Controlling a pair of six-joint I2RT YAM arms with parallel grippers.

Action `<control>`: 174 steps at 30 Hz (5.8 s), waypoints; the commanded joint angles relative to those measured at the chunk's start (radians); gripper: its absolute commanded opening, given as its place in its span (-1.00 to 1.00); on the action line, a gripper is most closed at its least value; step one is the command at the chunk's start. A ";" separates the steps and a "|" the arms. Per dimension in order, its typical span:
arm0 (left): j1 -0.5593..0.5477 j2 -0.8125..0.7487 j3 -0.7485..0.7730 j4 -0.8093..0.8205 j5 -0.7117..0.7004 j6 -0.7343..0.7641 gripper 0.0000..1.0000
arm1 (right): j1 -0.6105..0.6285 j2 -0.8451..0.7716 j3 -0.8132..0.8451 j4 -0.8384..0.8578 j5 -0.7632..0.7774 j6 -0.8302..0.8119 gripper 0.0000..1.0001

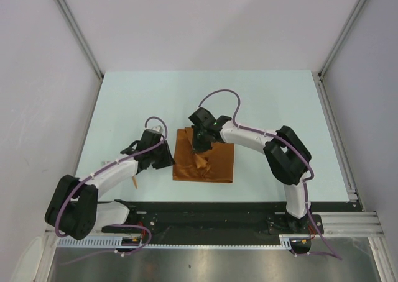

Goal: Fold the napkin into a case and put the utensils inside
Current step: Fold the rectangle-folded napkin at the center of the board, then smooth out the square-folded napkin at the center of the board, then rotate the square-folded napkin at the center of the board, then move the square folded napkin to the center of the board.

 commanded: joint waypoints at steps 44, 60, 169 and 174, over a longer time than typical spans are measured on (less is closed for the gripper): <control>-0.027 -0.226 0.031 -0.096 -0.075 -0.002 -0.02 | -0.080 -0.130 -0.028 0.202 -0.336 -0.017 0.53; -0.115 -0.056 0.190 -0.053 0.007 0.036 -0.35 | -0.152 -0.282 -0.464 0.394 -0.375 -0.067 -0.54; 0.169 0.544 0.759 -0.288 0.054 0.412 0.31 | -0.504 -0.348 -0.435 0.185 -0.229 -0.315 -0.57; 0.227 0.634 0.737 -0.265 0.180 0.429 0.22 | -0.406 -0.405 -0.550 0.237 -0.295 -0.276 -0.54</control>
